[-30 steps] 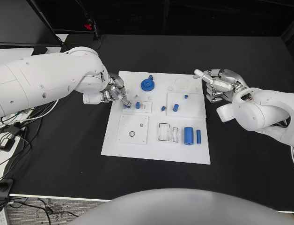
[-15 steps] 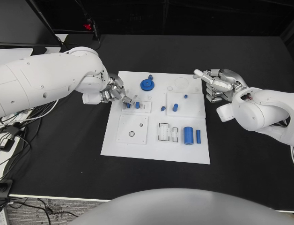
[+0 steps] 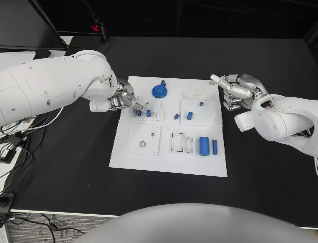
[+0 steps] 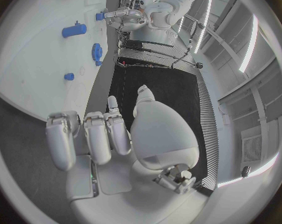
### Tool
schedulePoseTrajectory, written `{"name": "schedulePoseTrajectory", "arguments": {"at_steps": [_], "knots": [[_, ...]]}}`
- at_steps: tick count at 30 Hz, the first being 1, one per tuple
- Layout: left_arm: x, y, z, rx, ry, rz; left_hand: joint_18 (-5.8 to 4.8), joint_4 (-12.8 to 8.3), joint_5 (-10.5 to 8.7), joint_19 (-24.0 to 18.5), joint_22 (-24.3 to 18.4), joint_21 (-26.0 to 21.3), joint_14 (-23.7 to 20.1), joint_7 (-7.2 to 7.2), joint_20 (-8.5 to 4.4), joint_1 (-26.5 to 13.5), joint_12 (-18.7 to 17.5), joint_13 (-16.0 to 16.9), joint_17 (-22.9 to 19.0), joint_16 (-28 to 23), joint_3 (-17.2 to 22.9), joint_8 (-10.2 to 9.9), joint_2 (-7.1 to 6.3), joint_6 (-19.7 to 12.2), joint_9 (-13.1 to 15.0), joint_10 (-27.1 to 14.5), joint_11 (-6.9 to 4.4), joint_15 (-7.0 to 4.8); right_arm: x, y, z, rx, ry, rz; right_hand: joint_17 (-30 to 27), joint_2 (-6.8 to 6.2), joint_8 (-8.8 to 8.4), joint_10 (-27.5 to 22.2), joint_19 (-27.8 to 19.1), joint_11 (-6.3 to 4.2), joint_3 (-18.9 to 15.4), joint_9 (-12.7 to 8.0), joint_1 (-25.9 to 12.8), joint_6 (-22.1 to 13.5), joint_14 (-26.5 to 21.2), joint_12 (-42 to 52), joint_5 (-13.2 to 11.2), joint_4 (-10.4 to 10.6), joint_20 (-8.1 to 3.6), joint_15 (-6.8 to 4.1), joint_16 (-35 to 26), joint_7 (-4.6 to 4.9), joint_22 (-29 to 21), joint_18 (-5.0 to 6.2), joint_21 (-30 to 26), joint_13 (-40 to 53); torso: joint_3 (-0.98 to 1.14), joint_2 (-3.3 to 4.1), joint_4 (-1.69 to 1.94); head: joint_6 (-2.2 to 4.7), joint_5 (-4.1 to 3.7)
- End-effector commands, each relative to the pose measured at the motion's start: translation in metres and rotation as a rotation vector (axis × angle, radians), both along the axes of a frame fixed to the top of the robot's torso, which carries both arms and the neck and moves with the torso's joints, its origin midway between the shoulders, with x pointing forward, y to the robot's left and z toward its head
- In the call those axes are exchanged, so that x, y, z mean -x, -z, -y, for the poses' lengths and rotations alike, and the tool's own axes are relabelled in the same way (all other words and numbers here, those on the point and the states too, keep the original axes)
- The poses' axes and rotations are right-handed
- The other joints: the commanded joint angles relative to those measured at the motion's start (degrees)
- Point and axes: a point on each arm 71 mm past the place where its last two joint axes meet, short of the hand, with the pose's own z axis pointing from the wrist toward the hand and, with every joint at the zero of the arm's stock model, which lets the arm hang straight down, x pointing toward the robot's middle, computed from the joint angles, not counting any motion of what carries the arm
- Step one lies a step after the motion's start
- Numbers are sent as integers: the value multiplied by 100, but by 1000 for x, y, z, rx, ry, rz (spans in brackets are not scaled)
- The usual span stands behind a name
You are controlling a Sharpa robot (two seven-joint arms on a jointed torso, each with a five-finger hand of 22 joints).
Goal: Assemble the parts on the task board
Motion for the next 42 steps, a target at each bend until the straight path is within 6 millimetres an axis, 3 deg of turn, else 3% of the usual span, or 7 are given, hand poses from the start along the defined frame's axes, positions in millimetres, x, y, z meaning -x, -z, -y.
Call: {"name": "schedulePoseTrajectory", "arguments": {"at_steps": [1, 8, 14, 22, 37, 42], "knots": [[1, 5, -5, -13, -18, 9, -80, 2, -69, 616, 1509, 18, 602, 16, 42, -141, 19, 1505, 1509, 5, -82, 40, 12, -24, 1, 617, 9, 36, 0, -1, -1, -2, -10, 3, 1510, 12, 13, 607, 624, 25, -6, -7, 36, -8, 605, 15, 24, -18, 27, 28, 14, 272, 1510, -41, 17, 1508, 0, -3, 0, 3, 3], [0, 2, -11, 34, -45, 52, -80, -10, -171, 616, 1509, 18, 602, 10, 46, -251, 19, 1505, 1509, 5, -190, 124, 63, -29, 55, 617, 4, 38, 0, 0, -2, -2, -11, 1, 1510, 12, 13, 607, 624, 25, -6, -7, 36, -8, 605, 15, 24, -18, 27, 28, 14, 272, 1510, -41, 17, 1508, 1, -3, 9, 21, 9], [1, 1, -18, 68, -55, 76, -80, -11, -195, 616, 1509, 18, 602, -41, 22, -189, 19, 1505, 1509, 5, -357, 622, 143, -166, 481, 617, -42, 2, -1, 0, -2, -2, -12, 0, 1510, 12, 13, 607, 624, 25, -6, -7, 36, -8, 605, 15, 24, -18, 27, 28, 14, 272, 1510, -41, 17, 1508, -1, -4, 2, 38, 17], [-1, -2, -20, 123, -55, 115, -80, -8, -246, 616, 1509, 18, 602, -64, 5, -217, 19, 1505, 1509, 5, -445, 852, 251, -236, 697, 617, -64, -17, 0, 2, -2, -2, -12, -4, 1510, 12, 13, 607, 624, 25, -6, -7, 36, -8, 605, 15, 24, -18, 27, 28, 14, 272, 1510, -41, 17, 1508, -2, -2, -5, 57, 26], [-1, -1, -18, 111, -30, 86, -80, -14, -314, 616, 1509, 18, 602, -91, -9, -160, 19, 1505, 1509, 5, -479, 941, 297, -239, 782, 617, -86, -37, 0, 3, -2, -1, -12, -6, 1510, 18, 19, 607, 624, 24, -5, -11, 45, -5, 605, 15, 28, -14, 26, 27, 14, 271, 1510, -41, 17, 1508, 5, 0, -2, 60, 17], [-2, -1, -21, 93, -43, 81, -80, -28, -274, 616, 1509, 18, 602, -165, -51, 514, 19, 1505, 1509, 5, -257, 956, 485, -252, 822, 617, -150, -92, 0, 3, -2, -1, -13, -6, 1510, 18, 19, 607, 624, 24, -5, -11, 45, -5, 605, 15, 28, -14, 26, 27, 14, 271, 1510, -41, 17, 1508, 5, -2, -1, 57, 20]]}}
